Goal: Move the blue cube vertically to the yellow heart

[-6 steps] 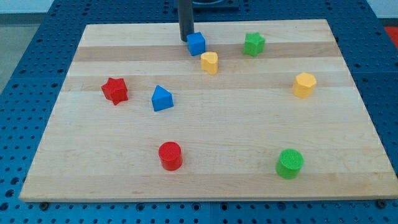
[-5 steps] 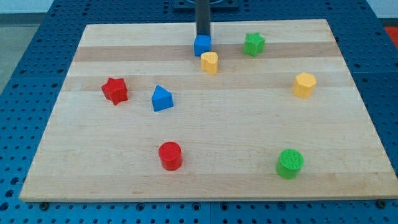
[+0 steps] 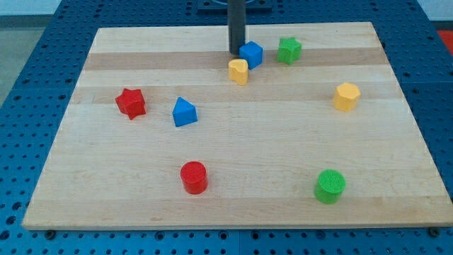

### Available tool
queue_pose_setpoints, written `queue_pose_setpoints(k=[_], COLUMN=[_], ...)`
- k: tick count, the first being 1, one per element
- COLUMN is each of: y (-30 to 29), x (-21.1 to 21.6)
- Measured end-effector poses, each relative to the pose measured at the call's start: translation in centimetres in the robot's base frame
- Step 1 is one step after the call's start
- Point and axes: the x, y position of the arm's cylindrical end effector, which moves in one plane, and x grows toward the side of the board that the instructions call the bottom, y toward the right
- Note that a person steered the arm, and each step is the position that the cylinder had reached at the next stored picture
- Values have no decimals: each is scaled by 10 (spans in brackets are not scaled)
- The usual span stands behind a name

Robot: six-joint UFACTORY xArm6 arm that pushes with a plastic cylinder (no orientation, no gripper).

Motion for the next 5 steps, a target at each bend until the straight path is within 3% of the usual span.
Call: queue_pose_setpoints(k=[2,3,4,5], y=[-38,7,-11,-28], x=[52,57,68,108])
